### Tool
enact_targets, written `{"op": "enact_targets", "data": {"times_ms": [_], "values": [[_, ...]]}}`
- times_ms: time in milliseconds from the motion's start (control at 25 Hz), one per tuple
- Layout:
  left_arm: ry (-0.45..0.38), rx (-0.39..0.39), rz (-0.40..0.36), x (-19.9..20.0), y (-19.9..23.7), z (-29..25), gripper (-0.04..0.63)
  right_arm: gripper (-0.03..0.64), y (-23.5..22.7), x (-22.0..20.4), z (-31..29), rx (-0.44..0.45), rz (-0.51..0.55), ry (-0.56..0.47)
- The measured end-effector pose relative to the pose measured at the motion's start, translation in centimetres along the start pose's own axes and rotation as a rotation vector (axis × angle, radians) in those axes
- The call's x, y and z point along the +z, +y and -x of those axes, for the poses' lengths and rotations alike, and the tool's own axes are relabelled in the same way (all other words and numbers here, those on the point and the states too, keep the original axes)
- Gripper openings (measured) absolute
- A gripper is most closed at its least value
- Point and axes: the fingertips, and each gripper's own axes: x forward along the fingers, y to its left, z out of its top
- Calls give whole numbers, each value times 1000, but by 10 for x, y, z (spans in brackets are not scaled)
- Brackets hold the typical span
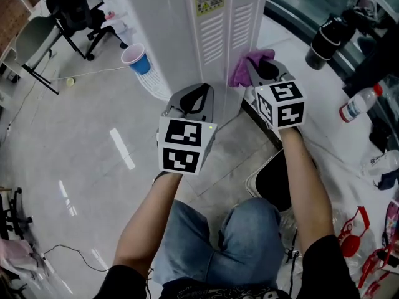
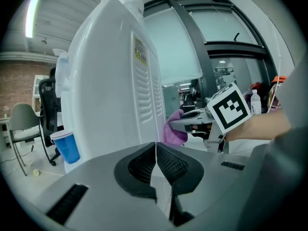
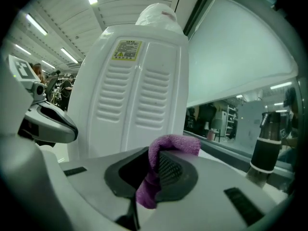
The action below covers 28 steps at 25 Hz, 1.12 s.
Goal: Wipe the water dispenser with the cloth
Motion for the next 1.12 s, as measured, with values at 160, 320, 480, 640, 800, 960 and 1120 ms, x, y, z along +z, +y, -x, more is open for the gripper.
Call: {"op": "enact_targets", "data": {"times_ms": [160,320,480,640,800,960,1120], "values": [[11,-19,17,-17,-4,-11,28,32,3,-43,-8,0,-36,37],[21,-31,-1,-27,-8,-21,28,32,7,-85,-17,6,-70,73],[26,-30,-34,-29,-7,-28,28,32,10,-123,-26,11,-90,105],[22,-20,-43,-29,-4,-29,28,32,14,-158,-39,20,-115,141],[21,-14,-51,-30,-4,-31,28,32,18,-194,-47,23,-157,183],[22,-8,-64,-29,-5,-32,28,32,26,-226,-51,33,-179,234],[23,-5,-75,-26,-5,-33,28,32,29,-229,-50,42,-183,245]]}}
